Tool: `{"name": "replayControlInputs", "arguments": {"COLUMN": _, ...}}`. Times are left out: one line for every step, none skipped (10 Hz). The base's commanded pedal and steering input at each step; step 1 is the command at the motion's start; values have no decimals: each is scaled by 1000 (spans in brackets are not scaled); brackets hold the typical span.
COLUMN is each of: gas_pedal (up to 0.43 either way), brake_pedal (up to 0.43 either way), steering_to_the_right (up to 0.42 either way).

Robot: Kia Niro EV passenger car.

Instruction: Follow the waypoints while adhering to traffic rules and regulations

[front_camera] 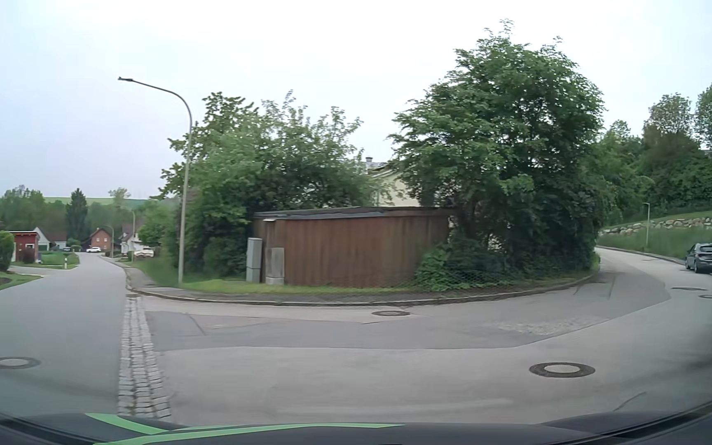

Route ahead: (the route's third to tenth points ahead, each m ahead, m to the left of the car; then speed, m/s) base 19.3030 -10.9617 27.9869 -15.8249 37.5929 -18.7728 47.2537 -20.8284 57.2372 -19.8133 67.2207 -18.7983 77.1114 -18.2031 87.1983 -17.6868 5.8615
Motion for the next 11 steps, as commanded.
{"name": "replayControlInputs", "arguments": {"gas_pedal": 0, "brake_pedal": 43, "steering_to_the_right": 368}}
{"name": "replayControlInputs", "arguments": {"gas_pedal": 0, "brake_pedal": 0, "steering_to_the_right": 368}}
{"name": "replayControlInputs", "arguments": {"gas_pedal": 0, "brake_pedal": 0, "steering_to_the_right": 372}}
{"name": "replayControlInputs", "arguments": {"gas_pedal": 0, "brake_pedal": 0, "steering_to_the_right": 372}}
{"name": "replayControlInputs", "arguments": {"gas_pedal": 0, "brake_pedal": 0, "steering_to_the_right": 368}}
{"name": "replayControlInputs", "arguments": {"gas_pedal": 0, "brake_pedal": 0, "steering_to_the_right": 359}}
{"name": "replayControlInputs", "arguments": {"gas_pedal": 0, "brake_pedal": 0, "steering_to_the_right": 354}}
{"name": "replayControlInputs", "arguments": {"gas_pedal": 0, "brake_pedal": 0, "steering_to_the_right": 344}}
{"name": "replayControlInputs", "arguments": {"gas_pedal": 0, "brake_pedal": 0, "steering_to_the_right": 326}}
{"name": "replayControlInputs", "arguments": {"gas_pedal": 0, "brake_pedal": 0, "steering_to_the_right": 311}}
{"name": "replayControlInputs", "arguments": {"gas_pedal": 0, "brake_pedal": 0, "steering_to_the_right": 298}}
